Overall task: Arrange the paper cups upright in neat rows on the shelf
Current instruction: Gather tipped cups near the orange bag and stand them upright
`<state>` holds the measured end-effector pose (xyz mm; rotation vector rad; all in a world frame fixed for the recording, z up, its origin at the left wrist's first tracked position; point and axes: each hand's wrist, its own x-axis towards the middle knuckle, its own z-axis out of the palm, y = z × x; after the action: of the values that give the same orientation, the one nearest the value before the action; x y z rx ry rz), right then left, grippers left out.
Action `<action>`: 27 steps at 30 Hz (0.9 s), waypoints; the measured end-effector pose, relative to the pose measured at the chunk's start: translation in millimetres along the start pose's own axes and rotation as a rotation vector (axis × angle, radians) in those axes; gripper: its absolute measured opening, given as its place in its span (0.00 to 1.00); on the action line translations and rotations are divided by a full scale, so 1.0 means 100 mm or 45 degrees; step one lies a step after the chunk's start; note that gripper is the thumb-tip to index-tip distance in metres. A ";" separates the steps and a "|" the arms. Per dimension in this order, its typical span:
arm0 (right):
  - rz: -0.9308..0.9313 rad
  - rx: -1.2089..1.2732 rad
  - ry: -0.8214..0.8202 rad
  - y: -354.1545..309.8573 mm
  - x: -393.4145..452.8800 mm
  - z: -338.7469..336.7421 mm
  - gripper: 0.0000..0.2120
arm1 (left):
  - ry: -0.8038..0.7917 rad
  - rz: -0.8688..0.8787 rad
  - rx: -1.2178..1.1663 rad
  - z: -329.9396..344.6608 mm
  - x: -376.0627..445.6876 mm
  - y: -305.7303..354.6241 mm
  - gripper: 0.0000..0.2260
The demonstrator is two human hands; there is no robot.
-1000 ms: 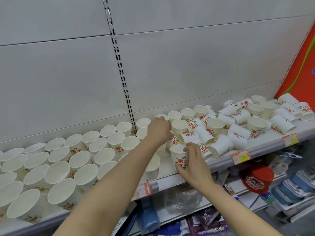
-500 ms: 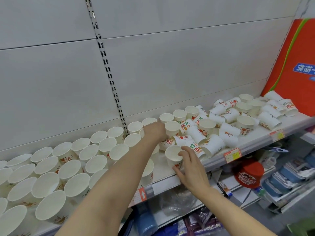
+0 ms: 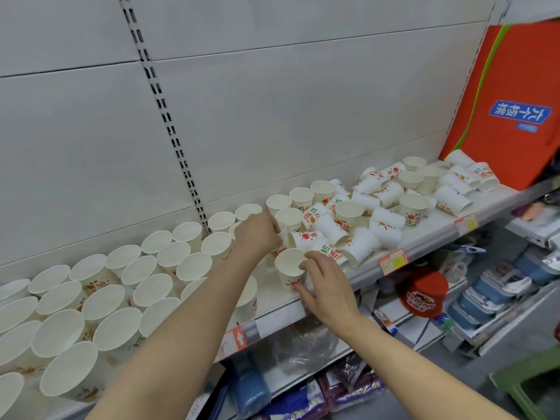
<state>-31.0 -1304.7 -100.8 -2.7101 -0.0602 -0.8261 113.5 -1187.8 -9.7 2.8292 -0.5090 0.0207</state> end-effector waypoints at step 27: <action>-0.152 0.109 -0.207 2.45 0.63 -0.86 0.16 | 0.087 0.209 0.022 0.74 -0.21 1.89 0.18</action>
<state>6.4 -1566.6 -66.2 -2.7078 -0.2894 -0.6179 26.2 -1370.9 -34.1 2.7844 -0.7273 0.1531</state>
